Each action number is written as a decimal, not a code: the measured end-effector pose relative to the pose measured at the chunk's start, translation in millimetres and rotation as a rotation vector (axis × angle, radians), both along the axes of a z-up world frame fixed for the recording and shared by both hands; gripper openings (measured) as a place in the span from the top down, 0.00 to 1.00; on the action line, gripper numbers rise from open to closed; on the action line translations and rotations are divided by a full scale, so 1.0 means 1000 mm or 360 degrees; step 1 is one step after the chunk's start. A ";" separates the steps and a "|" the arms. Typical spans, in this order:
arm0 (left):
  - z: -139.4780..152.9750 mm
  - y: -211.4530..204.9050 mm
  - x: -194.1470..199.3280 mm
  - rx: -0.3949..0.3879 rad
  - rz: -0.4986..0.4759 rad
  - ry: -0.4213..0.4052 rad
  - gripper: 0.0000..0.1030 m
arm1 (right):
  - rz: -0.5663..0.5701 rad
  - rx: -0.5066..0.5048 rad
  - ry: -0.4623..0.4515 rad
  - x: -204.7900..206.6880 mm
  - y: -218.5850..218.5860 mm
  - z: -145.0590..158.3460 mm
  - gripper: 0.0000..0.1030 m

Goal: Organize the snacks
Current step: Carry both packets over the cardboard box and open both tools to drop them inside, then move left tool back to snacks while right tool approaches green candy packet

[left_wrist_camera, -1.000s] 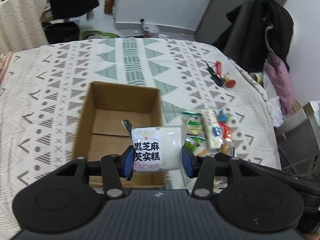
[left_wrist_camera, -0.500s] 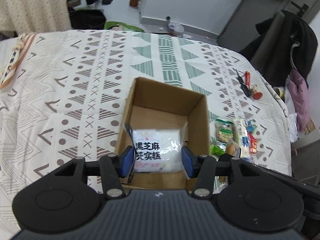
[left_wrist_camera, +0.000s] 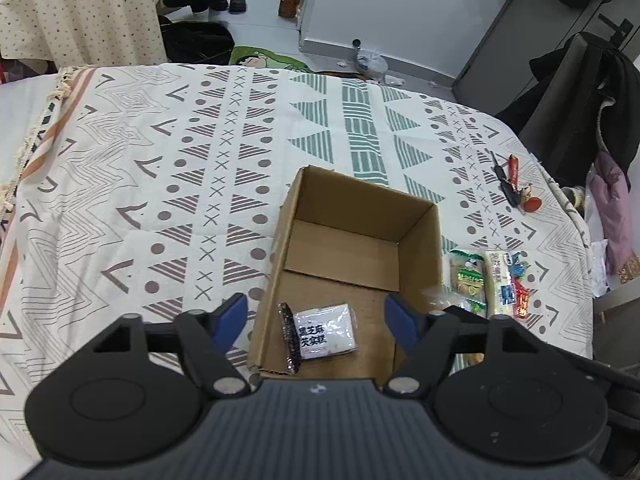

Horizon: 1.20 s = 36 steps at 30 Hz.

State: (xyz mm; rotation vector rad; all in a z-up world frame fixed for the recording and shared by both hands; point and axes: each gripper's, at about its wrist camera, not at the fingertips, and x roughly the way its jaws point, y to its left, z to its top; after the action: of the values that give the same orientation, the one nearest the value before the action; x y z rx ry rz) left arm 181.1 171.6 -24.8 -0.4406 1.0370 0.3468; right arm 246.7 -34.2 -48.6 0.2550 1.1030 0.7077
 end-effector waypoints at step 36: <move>-0.027 -0.137 0.027 -0.0064 -0.0363 0.0053 0.00 | -0.0402 -0.0161 0.0026 -0.006 -0.166 -0.027 0.01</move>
State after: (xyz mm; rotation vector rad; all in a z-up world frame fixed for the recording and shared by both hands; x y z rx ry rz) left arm 207.6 34.8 -51.4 -0.3488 1.1162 0.1303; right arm 240.3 -199.8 -75.2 0.3076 1.0954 0.4248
